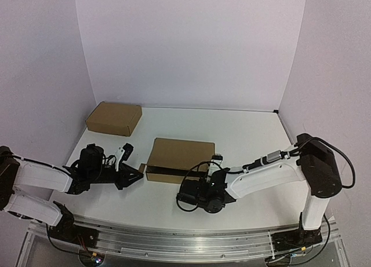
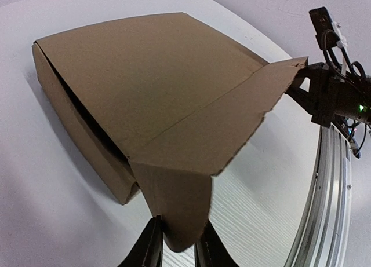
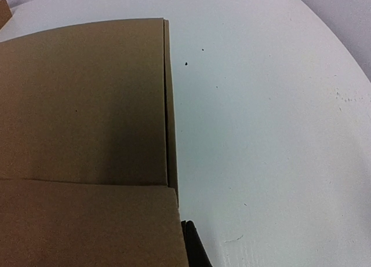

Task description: Fold the paper box

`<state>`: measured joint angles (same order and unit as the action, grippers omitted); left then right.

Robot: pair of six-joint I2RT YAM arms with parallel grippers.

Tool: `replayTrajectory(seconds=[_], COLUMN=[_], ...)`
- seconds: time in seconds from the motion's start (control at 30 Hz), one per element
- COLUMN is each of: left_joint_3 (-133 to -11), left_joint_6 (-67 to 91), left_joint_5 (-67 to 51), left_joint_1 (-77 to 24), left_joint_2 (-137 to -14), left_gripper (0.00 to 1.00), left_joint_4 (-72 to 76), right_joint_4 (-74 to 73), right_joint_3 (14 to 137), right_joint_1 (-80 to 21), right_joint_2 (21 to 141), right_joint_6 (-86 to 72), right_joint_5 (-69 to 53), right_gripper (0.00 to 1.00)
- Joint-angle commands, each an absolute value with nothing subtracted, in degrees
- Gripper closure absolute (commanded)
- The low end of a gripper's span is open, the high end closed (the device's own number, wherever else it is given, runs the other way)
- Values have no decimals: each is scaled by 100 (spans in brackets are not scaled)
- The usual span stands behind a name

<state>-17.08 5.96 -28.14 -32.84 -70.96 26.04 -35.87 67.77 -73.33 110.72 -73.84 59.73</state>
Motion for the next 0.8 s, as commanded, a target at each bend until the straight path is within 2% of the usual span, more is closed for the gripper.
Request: replayTrajectory(seconds=[0.0,0.17,0.27,0.4,0.47,0.5,0.6,0.67,0.7,0.77], left_joint_3=[-1652,-1711,-2129,-2718,-2951,-3091,-3855,-4775,-5040,-5387], left_joint_6=[358,-200,-1263,-2973,-3306,-3322,-2966,-3162,-3498,-4285], left_joint_5=[-3430,-4502,-4757,-4059,-4121,-4237,-4357,-4086,-3853,-3458], left_joint_1=[-3366,-3358,-3358,-3357,-3358,-3358,-3379,-3511,-3602,-3707], left_joint_2=[-7035,-6119,-5511,-4862,-4630,-4670,-5687,-6716,-7239,-7777], left_gripper=[64,27,15,11,12,15,22,19,13,11], left_joint_4=[3041,2501,1205,-870,-1014,-892,-641,-1236,-1546,-1711], right_joint_4=[-2667,-2245,-2102,-2036,-2004,-1989,-1940,-1925,-1924,-1922], right_joint_3=[6352,5923,5821,5809,5807,5798,5734,5675,5653,5630], right_joint_1=[-7158,-7010,-6929,-6864,-6860,-6860,-6832,-6826,-6823,-6825], right_joint_2=[10678,10365,10283,10266,10266,10267,10226,10157,10114,10051], right_joint_6=[-6502,-6018,-5585,-5129,-4973,-4926,-4762,-4648,-4613,-4537], right_joint_5=[5178,5116,5030,5030,5008,4972,4796,4731,4725,4765], right_gripper=[100,100,100,100,100,100,100,100,100,100])
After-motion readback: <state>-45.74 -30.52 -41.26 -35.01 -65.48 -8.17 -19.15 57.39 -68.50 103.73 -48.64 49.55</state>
